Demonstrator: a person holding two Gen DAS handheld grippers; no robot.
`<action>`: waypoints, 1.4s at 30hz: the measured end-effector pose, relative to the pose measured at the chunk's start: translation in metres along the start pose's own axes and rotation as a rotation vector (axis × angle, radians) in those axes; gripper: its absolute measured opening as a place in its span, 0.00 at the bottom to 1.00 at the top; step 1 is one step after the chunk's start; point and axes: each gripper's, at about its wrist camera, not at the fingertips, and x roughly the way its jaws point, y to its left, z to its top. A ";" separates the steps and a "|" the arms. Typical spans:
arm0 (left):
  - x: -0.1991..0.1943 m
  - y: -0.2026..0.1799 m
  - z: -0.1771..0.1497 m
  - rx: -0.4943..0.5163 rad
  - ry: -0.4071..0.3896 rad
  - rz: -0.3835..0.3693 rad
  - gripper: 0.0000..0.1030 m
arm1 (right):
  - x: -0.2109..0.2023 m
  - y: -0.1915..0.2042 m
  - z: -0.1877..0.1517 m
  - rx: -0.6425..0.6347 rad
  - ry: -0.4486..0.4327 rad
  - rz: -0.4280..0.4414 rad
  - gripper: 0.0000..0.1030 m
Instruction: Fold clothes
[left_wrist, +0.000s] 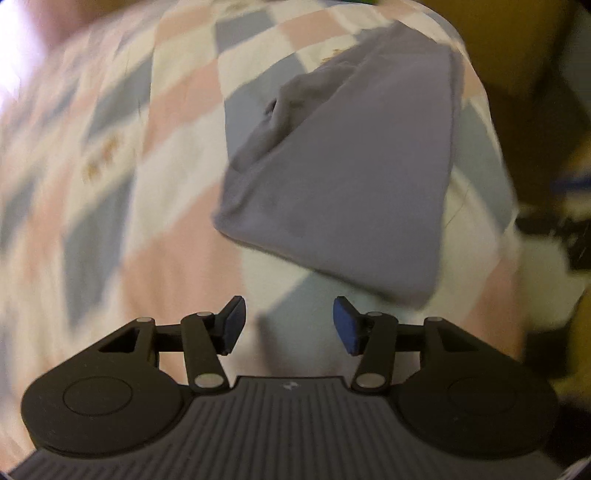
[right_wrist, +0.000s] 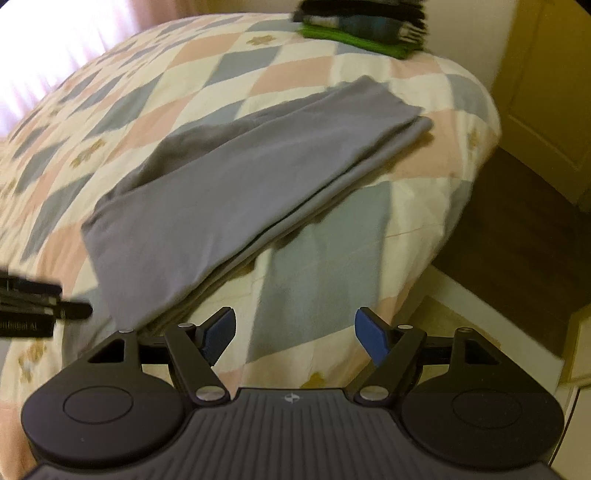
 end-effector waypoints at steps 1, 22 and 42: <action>0.001 -0.004 -0.006 0.104 -0.034 0.046 0.46 | 0.000 0.007 -0.003 -0.044 -0.008 0.002 0.72; 0.094 -0.013 -0.057 1.434 -0.490 0.335 0.61 | 0.066 0.171 -0.093 -1.071 -0.358 -0.185 0.73; 0.015 -0.026 0.182 0.486 -0.473 0.100 0.30 | 0.060 -0.064 0.118 -0.209 -0.079 0.526 0.16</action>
